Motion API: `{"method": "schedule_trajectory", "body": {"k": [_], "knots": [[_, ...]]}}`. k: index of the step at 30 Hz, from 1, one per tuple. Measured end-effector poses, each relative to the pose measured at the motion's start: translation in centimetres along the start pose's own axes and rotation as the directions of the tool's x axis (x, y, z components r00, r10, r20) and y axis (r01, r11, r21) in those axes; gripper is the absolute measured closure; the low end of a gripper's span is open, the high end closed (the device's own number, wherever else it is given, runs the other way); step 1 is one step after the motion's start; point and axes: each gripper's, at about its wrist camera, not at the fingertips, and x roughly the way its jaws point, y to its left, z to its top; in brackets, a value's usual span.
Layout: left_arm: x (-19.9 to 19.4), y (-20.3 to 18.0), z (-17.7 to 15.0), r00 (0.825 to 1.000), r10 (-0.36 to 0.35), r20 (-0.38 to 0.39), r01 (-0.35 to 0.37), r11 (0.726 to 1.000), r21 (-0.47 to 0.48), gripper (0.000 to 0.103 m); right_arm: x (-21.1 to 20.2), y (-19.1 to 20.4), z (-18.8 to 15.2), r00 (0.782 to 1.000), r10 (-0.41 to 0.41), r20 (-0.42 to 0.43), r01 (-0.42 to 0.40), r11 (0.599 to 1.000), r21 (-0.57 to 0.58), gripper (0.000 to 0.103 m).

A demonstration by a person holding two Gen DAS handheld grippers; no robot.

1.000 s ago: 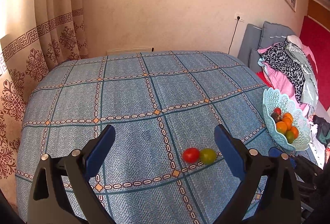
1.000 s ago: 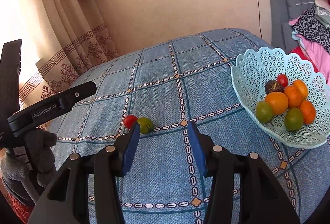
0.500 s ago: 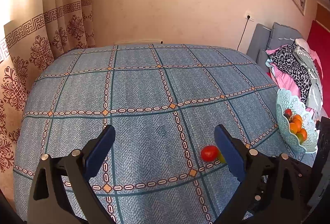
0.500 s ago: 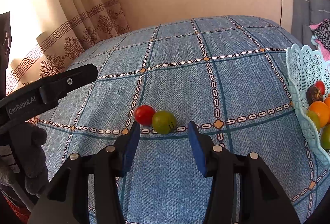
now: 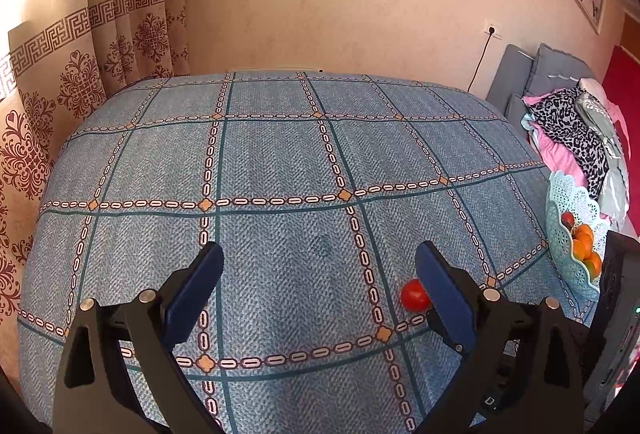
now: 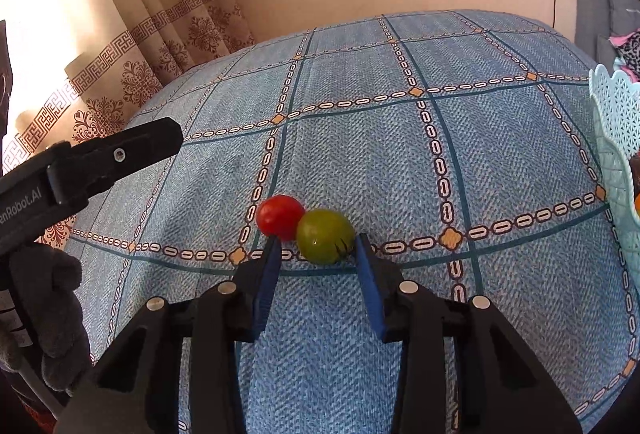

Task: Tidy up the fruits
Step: 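Lower the open right tool around the red and green tomatoes, then close the right tool on the green tomato while the left tool grasps the red tomato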

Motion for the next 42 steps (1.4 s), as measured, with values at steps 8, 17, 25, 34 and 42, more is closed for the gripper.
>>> {"method": "schedule_trajectory", "body": {"k": [8, 17, 25, 34, 42], "knots": [[0.7, -0.3, -0.3, 1.000, 0.000, -0.010, 0.000, 1.000, 0.009, 0.005, -1.0, -0.9, 0.0, 1.000, -0.001, 0.027, 0.000, 0.999, 0.036, 0.073], [1.3, -1.8, -0.9, 1.000, -0.011, -0.023, 0.012, 0.999, 0.053, 0.005, -1.7, -1.3, 0.0, 0.999, -0.008, 0.036, 0.006, 0.999, 0.041, 0.073], [1.4, -0.9, -0.7, 1.000, 0.004, -0.023, -0.003, 0.999, 0.035, 0.005, -0.3, -0.4, 0.9, 1.000, -0.006, 0.026, 0.005, 1.000, 0.015, 0.072], [1.6, -0.5, -0.7, 1.000, 0.004, -0.026, -0.003, 1.000, 0.025, 0.005, 0.2, -0.5, 1.1, 1.000, 0.029, 0.008, -0.029, 0.999, 0.020, 0.073], [1.7, -1.6, -1.2, 0.999, -0.017, -0.029, 0.018, 0.998, 0.055, 0.007, -3.4, -1.8, 0.3, 0.995, -0.062, 0.083, 0.060, 0.998, 0.026, 0.074]]}}
